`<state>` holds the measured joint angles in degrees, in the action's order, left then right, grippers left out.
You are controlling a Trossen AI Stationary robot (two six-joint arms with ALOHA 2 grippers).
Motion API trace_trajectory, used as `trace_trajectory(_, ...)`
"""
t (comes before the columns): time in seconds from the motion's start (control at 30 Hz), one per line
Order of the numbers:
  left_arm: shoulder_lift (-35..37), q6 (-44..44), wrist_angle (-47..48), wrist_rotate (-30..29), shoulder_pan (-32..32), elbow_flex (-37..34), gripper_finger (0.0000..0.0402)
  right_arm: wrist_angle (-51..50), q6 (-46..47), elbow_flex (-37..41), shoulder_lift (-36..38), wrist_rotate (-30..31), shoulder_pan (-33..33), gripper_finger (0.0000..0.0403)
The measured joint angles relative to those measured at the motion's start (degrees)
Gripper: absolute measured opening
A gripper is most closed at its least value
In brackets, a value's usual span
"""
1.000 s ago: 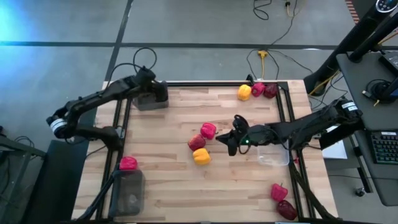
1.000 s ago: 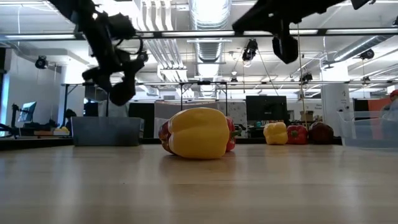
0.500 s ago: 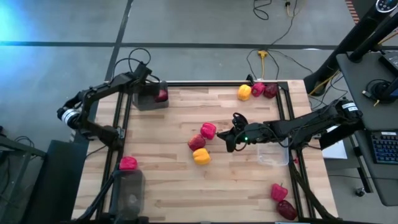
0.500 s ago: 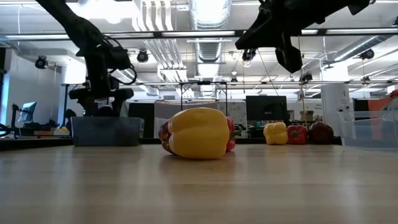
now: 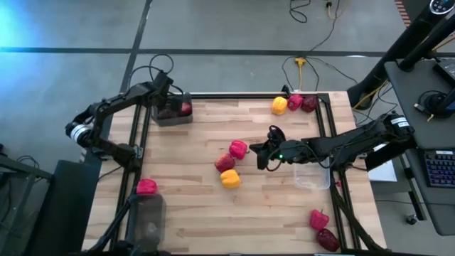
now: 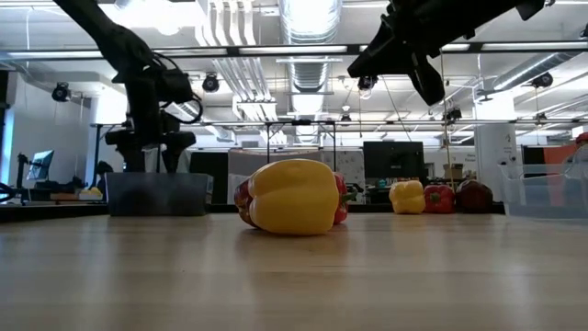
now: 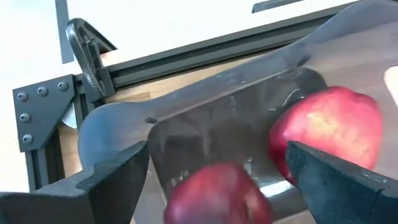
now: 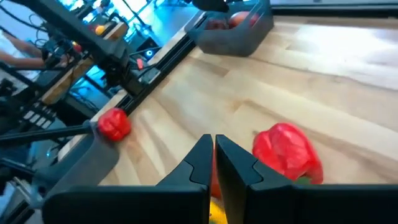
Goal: Sort produce into baskets
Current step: Put the apple into the top black bin
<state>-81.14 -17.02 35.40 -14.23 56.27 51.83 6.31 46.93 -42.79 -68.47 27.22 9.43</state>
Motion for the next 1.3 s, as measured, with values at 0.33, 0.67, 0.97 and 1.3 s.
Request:
trace_trajectory(0.33,11.2,-2.9,-0.3,15.0,-3.8,0.0,0.0359,0.0,-4.2,0.0,-0.1,0.0,-1.4,0.0013)
trace_trajectory(0.67,24.1,-1.6,-5.1,14.7,-32.6,-0.1,0.0359,3.3,-11.6,0.1,-1.2,-0.4,-2.9,0.0013)
trace_trajectory(0.97,20.9,-4.4,-7.1,0.9,-61.8,-0.6,0.0359,-16.8,-15.6,-9.9,-6.2,-8.1,-0.4,0.0081)
trace_trajectory(1.3,7.3,-7.6,-13.5,-1.5,-71.4,-3.6,0.0359,-47.7,-16.2,-29.3,-23.4,-7.8,5.3,0.0206)
